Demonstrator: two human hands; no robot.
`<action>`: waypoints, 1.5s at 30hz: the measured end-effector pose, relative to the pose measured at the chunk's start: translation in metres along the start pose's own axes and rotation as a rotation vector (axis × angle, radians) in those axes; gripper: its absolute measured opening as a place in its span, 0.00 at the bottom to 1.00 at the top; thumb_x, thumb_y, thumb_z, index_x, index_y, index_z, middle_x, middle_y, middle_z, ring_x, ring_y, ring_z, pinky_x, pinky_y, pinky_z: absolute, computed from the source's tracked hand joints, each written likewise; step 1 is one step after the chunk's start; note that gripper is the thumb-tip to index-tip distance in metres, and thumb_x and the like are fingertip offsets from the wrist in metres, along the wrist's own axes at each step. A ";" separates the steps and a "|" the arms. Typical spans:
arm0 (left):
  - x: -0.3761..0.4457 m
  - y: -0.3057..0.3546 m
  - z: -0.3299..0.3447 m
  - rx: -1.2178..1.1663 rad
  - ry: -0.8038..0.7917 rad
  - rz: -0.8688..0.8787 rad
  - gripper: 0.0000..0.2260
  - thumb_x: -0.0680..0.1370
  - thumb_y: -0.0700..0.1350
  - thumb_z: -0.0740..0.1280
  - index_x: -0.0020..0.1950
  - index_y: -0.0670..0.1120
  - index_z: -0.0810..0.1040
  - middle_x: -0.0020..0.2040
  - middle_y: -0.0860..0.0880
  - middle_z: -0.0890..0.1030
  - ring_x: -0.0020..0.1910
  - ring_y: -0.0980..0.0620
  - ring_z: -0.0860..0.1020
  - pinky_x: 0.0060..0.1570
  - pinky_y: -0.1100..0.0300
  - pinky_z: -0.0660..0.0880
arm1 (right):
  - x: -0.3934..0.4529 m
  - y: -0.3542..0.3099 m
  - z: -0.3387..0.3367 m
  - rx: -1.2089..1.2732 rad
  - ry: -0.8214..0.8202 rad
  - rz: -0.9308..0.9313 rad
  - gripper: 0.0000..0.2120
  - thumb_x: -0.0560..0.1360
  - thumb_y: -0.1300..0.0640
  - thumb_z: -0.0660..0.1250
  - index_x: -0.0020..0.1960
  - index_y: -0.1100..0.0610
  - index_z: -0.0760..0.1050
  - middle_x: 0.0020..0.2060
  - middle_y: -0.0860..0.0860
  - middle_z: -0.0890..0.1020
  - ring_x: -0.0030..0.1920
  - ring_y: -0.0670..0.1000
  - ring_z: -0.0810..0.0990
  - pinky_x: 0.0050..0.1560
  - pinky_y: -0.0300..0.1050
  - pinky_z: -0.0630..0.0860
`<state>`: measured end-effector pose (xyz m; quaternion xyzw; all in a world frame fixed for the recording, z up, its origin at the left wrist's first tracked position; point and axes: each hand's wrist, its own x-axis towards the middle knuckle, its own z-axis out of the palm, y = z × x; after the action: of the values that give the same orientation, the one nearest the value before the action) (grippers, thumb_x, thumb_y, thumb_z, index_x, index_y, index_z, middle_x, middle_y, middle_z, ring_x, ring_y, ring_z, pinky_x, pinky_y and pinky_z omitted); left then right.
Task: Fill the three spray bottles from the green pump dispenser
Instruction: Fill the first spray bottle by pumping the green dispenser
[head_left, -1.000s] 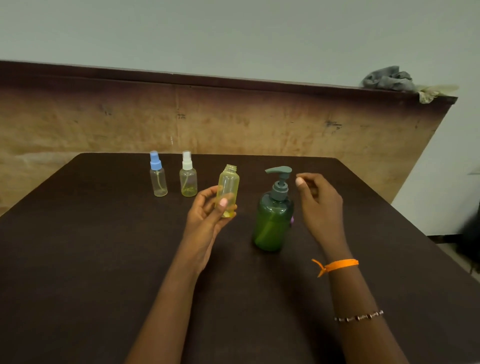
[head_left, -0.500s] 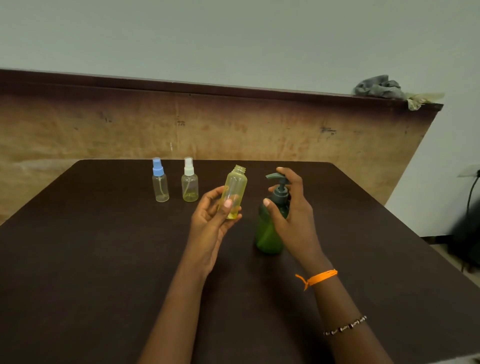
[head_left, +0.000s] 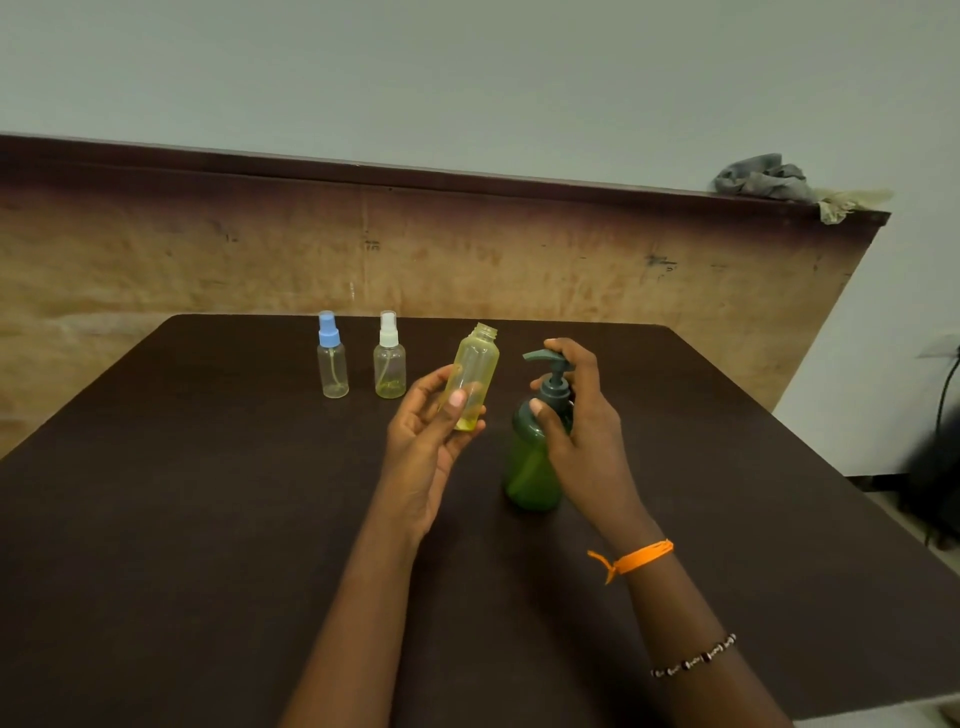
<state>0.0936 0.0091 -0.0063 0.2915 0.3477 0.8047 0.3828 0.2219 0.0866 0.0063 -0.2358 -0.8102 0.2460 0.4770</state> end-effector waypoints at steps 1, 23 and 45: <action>-0.001 0.000 0.000 -0.010 -0.004 -0.001 0.15 0.69 0.43 0.66 0.55 0.49 0.76 0.48 0.50 0.83 0.43 0.54 0.81 0.42 0.64 0.78 | -0.001 0.000 0.000 0.003 -0.003 0.002 0.31 0.75 0.68 0.64 0.65 0.39 0.59 0.55 0.48 0.76 0.55 0.41 0.76 0.57 0.32 0.72; 0.001 -0.001 -0.002 0.039 0.017 0.030 0.14 0.66 0.41 0.69 0.51 0.45 0.78 0.43 0.53 0.84 0.45 0.58 0.80 0.41 0.68 0.76 | 0.011 -0.023 -0.004 -0.474 0.301 -0.283 0.19 0.69 0.68 0.53 0.53 0.67 0.78 0.48 0.60 0.79 0.46 0.57 0.77 0.47 0.52 0.78; -0.003 0.001 0.001 0.028 -0.032 -0.013 0.21 0.66 0.36 0.69 0.59 0.44 0.77 0.49 0.51 0.84 0.55 0.53 0.80 0.49 0.65 0.77 | 0.015 -0.018 0.003 -0.512 0.351 -0.279 0.15 0.69 0.68 0.54 0.47 0.67 0.79 0.42 0.59 0.78 0.42 0.55 0.74 0.44 0.47 0.71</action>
<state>0.0954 0.0068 -0.0057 0.3072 0.3547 0.7926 0.3894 0.2102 0.0817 0.0261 -0.2734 -0.7757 -0.0772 0.5635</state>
